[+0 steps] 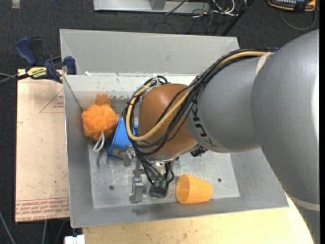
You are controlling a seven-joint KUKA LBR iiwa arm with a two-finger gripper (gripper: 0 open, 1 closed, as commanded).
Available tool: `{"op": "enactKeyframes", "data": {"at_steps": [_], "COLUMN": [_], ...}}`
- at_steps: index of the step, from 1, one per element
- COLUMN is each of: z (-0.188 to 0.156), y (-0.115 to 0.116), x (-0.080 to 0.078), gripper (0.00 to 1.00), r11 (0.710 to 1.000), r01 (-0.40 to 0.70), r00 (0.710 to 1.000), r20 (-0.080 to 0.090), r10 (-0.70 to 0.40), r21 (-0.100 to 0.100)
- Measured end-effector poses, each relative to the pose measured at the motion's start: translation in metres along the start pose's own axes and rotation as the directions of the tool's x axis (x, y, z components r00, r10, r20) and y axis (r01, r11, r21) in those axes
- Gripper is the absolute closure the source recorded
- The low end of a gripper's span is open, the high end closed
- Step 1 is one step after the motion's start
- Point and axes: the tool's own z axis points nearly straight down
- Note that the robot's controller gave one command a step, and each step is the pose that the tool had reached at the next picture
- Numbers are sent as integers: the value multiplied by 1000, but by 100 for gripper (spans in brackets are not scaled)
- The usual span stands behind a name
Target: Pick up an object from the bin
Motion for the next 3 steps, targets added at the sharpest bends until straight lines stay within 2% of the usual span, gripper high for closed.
{"op": "enactKeyframes", "data": {"at_steps": [1,2,3], "z": [-4,3,27], "y": [-1,-29,-63], "x": [-2,-2,-4], "gripper": [0,0,0], "r11": [1000,999,977], "r01": [-4,47,212], "r00": [1000,999,977], "r20": [6,5,6], "r10": [4,-47,-212], "r21": [-1,-3,0]}}
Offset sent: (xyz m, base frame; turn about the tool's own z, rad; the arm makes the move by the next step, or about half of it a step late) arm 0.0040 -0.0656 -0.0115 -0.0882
